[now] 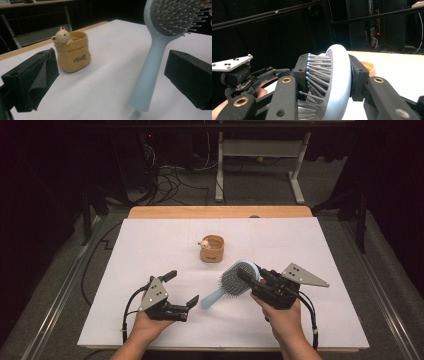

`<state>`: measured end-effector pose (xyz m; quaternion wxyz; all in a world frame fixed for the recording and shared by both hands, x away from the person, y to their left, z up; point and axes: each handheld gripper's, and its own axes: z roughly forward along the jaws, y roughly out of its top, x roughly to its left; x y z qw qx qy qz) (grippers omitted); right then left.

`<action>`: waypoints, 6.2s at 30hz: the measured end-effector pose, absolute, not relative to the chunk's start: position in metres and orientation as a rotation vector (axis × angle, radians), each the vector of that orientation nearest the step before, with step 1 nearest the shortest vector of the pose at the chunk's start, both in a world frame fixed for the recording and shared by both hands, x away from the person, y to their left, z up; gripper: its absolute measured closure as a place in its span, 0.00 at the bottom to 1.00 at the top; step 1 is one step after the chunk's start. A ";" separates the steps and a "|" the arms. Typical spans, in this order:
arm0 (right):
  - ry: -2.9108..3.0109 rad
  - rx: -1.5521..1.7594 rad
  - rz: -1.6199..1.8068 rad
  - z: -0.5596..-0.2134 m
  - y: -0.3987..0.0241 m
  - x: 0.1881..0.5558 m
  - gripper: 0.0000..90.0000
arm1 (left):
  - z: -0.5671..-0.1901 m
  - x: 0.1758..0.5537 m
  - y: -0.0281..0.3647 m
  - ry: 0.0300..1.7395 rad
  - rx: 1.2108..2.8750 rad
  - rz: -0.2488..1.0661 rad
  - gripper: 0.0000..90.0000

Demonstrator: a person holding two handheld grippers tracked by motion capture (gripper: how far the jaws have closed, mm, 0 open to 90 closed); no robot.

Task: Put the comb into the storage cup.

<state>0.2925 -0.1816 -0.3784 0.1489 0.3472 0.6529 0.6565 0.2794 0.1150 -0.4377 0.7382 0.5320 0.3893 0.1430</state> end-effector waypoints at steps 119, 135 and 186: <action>1.667 0.905 1.633 -0.353 -0.208 0.311 0.67 | -0.453 0.293 0.154 0.870 1.146 0.357 0.00; 1.642 0.884 1.656 -0.333 -0.202 0.318 0.67 | -0.454 0.293 0.155 0.867 1.142 0.366 0.00; 1.605 0.868 1.629 -0.308 -0.168 0.375 0.67 | -0.455 0.292 0.156 0.852 1.139 0.349 0.00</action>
